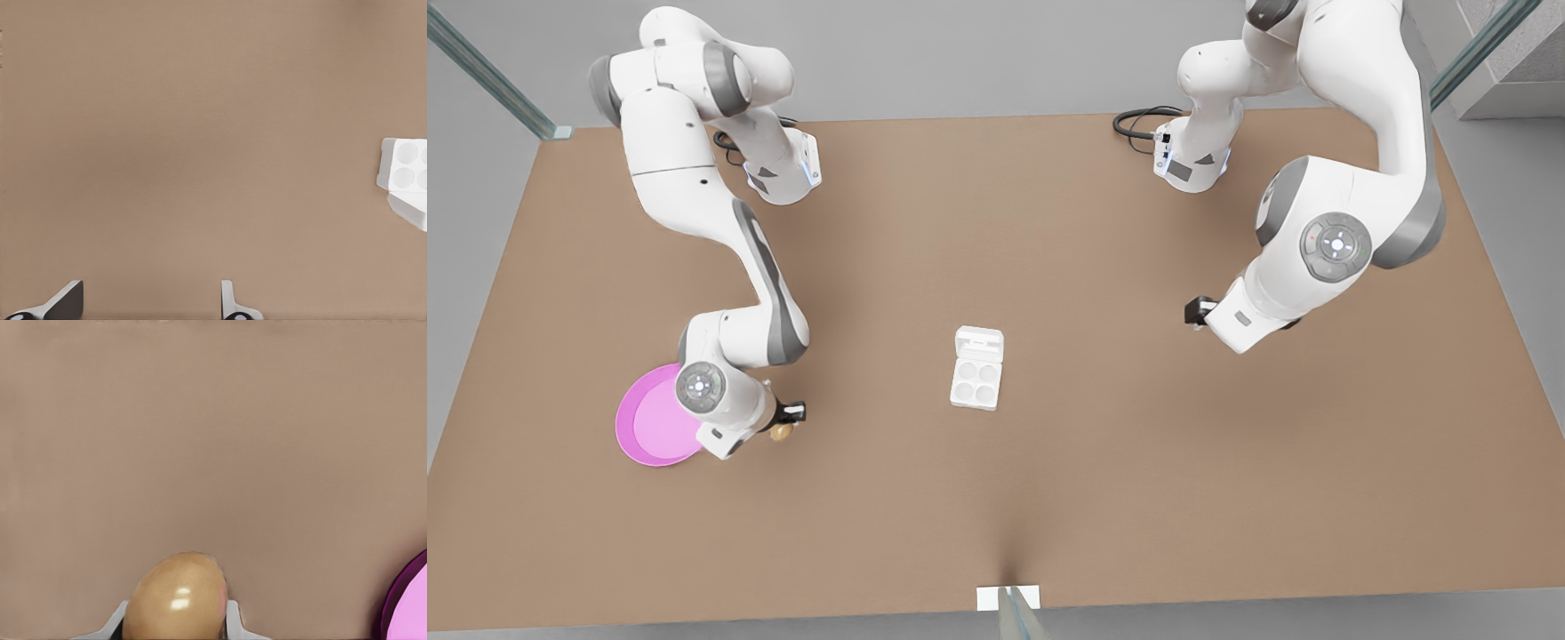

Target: Pack egg into the box and close the box lid

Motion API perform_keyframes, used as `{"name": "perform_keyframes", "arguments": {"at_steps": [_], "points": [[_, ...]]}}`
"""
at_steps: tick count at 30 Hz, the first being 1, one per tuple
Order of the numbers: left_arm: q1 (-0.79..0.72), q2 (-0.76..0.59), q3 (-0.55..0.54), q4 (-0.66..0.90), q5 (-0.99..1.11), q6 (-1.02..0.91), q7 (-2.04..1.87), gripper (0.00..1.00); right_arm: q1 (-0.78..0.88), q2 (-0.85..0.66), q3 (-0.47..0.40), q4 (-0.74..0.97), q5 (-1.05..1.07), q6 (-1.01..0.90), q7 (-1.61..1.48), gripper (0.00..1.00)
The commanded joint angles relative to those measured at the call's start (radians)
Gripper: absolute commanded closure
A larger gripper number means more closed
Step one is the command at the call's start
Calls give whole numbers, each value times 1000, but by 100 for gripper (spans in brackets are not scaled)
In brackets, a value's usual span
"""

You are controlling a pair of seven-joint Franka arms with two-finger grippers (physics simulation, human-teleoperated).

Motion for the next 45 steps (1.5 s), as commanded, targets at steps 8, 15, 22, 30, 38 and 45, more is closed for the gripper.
{"name": "perform_keyframes", "arguments": {"at_steps": [8,15,22,30,38,45], "points": [[-14,2,-6,3,1,0,-7,79,322,92,-81,196,226,-94,499,44],[-27,-133,-34,-17,4,-12,-56,79,480,104,-72,262,248,-148,680,44],[-167,103,-35,-28,53,48,-186,79,487,224,-71,320,254,-131,683,43],[-179,121,-35,-31,53,60,-189,79,500,290,-54,386,252,-108,685,43],[-247,102,-122,-25,40,26,-380,79,77,161,233,270,53,-203,603,0],[-511,215,-143,-28,106,177,-723,79,-429,-153,265,245,-232,-542,-41,0]]}}
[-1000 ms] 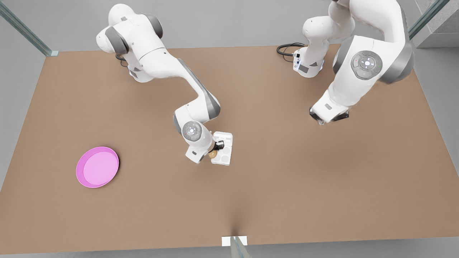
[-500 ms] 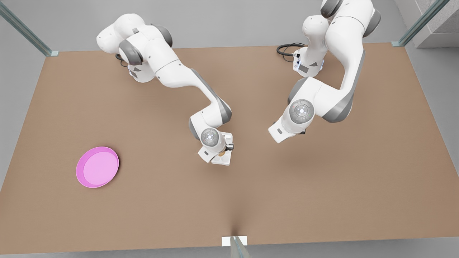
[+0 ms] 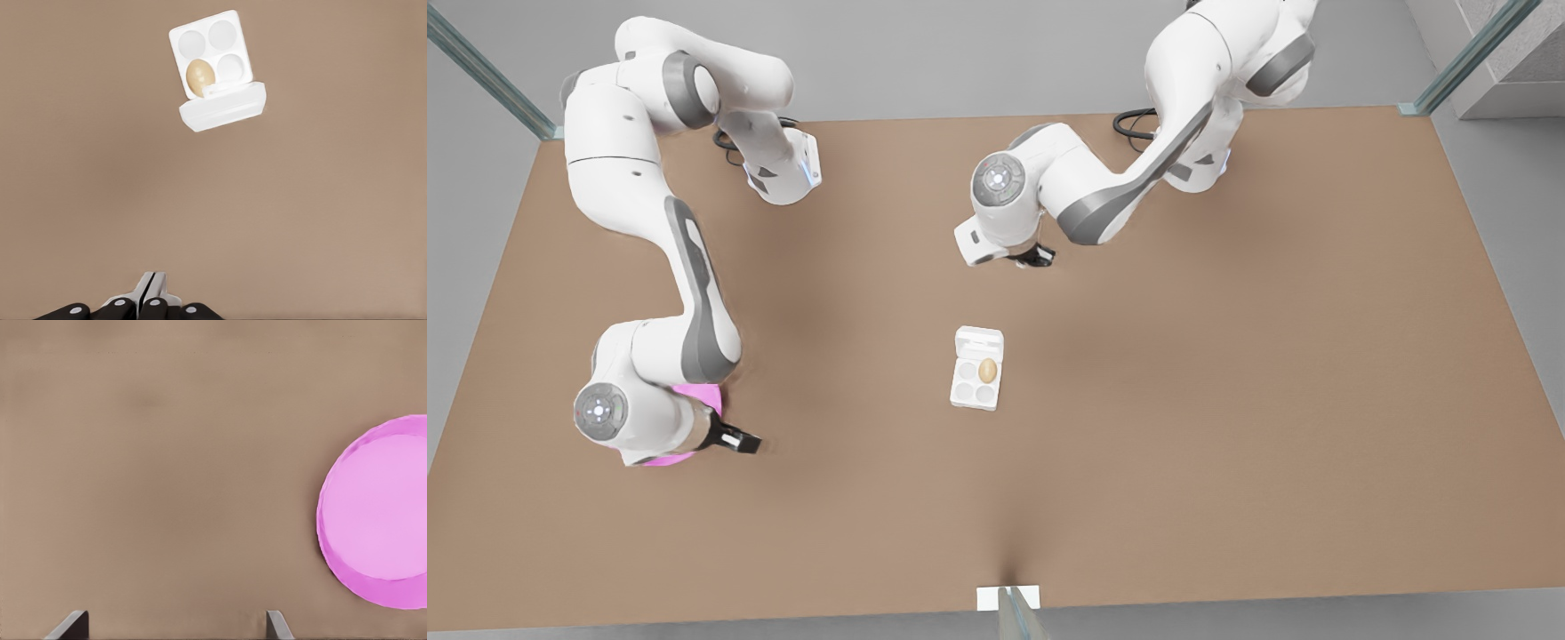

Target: Pack egg into the box and close the box lid

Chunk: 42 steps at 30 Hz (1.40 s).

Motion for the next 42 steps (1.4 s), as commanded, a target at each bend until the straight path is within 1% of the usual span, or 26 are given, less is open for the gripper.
{"name": "perform_keyframes", "arguments": {"at_steps": [1,2,3,4,5,6,8,9,12,16,20,22,25,26,29,30,32,34,36,39,40,41,42], "points": [[-30,57,1,-2,58,114,-443,79,-57,-210,10,-44,-78,-248,-485,0],[-30,100,-1,-2,90,133,-459,79,-77,-281,40,-43,-36,-285,-505,0],[-58,126,5,-22,95,176,-482,79,-124,-318,43,-47,36,-276,-505,0],[-71,164,7,-22,144,189,-529,79,-143,-355,47,-90,44,-264,-537,0],[-90,193,7,-22,165,217,-552,79,-127,-355,71,-136,30,-177,-540,0],[-95,209,7,-22,191,231,-565,79,-126,-358,85,-124,39,-203,-537,0],[-91,236,8,-19,214,261,-563,79,-143,-358,94,-92,30,-217,-527,0],[-91,250,8,-19,224,269,-563,79,-126,-341,97,-92,27,-144,-525,0],[-85,284,10,-13,259,294,-561,79,-121,-312,97,-106,25,-141,-524,0],[-93,301,68,17,257,353,-548,79,-95,-267,96,-95,24,-116,-525,0],[-102,329,83,118,257,380,-546,79,-92,-253,97,-93,15,-115,-524,0],[-121,342,111,147,264,412,-549,79,-91,-252,97,-93,13,-115,-524,0],[-114,358,120,193,264,412,-522,79,-87,-250,97,-90,8,-115,-524,0],[-118,365,162,204,264,445,-506,79,-87,-250,97,-90,7,-115,-524,0],[-114,416,191,207,270,521,-486,79,-86,-250,97,-90,7,-115,-524,0],[-119,421,234,210,271,538,-476,79,-87,-250,96,-90,7,-115,-524,0],[-113,401,228,231,257,519,-456,79,-84,-253,97,-90,5,-116,-524,0],[-111,385,222,299,201,421,-426,79,-72,-253,99,-56,5,-124,-525,0],[-99,370,218,319,187,372,-394,79,-74,-250,97,-66,-11,-122,-524,0],[-95,378,222,311,158,355,-367,79,-74,-250,96,-67,-12,-124,-524,0],[-29,306,208,325,147,198,-229,68,-74,-250,97,-58,-12,-124,-525,0],[66,185,179,316,112,58,-130,0,-71,-255,97,-56,-12,-124,-524,0],[117,112,174,313,95,-48,-94,0,-72,-264,97,-35,-8,-136,-527,0]]}}
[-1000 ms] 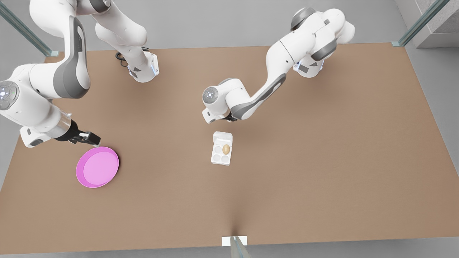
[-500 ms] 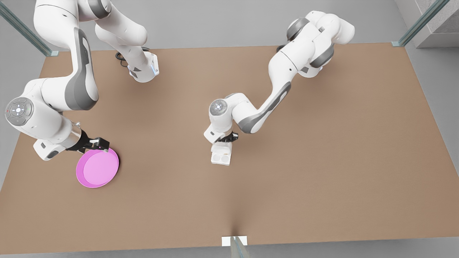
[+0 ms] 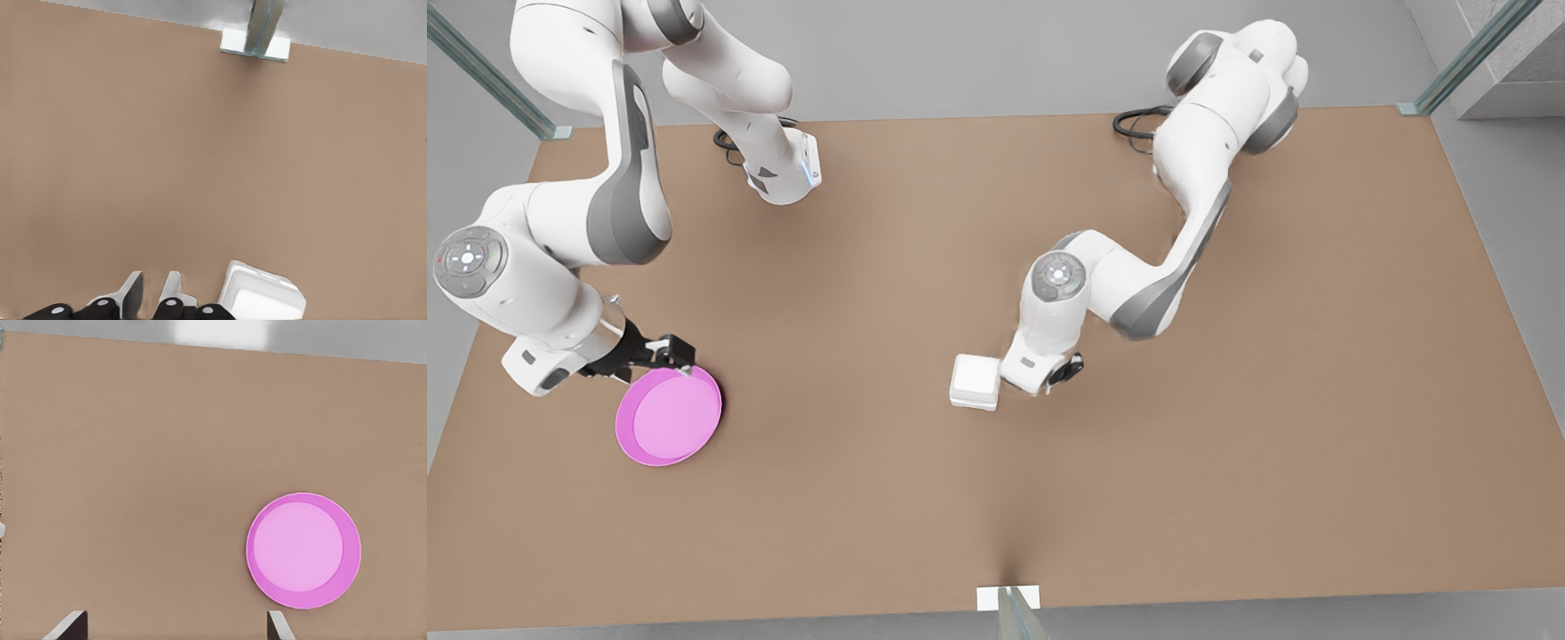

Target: Pack egg into the box and close the box lid

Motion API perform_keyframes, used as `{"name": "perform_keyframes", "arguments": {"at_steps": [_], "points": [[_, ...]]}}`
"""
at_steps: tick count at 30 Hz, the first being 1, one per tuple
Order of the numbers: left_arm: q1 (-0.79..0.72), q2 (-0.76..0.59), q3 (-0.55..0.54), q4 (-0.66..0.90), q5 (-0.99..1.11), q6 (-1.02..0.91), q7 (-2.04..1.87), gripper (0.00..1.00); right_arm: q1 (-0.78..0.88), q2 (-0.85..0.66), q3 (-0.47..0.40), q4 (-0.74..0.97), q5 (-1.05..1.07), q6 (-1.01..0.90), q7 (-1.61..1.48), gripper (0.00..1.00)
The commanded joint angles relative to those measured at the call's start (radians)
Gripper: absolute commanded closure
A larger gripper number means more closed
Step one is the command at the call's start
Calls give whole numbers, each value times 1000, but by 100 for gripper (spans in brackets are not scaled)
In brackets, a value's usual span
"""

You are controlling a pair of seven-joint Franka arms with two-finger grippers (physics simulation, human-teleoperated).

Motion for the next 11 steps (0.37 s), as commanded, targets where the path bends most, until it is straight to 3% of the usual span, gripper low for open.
{"name": "perform_keyframes", "arguments": {"at_steps": [1,3,6,7,8,9,10,11], "points": [[144,-92,-9,-2,-59,-370,619,0,1,-6,2,19,-1,-26,-54,0],[311,-149,-1,-2,-42,-490,698,0,0,-15,2,48,-1,-77,-53,0],[354,-197,2,9,27,-510,719,0,-2,-4,1,37,-1,-60,-49,0],[310,-267,186,-8,-162,-587,990,0,0,-1,1,40,-1,-60,-51,0],[241,-577,410,-411,-401,-357,995,0,-2,-2,1,46,2,-63,-53,0],[254,-728,374,-620,-369,-220,988,0,-2,-2,1,46,2,-64,-53,0],[261,-648,382,-513,-366,-226,998,0,-3,-7,1,48,0,-61,-54,0],[251,-622,380,-502,-367,-245,992,0,1,-4,1,48,0,-60,-53,0]]}}
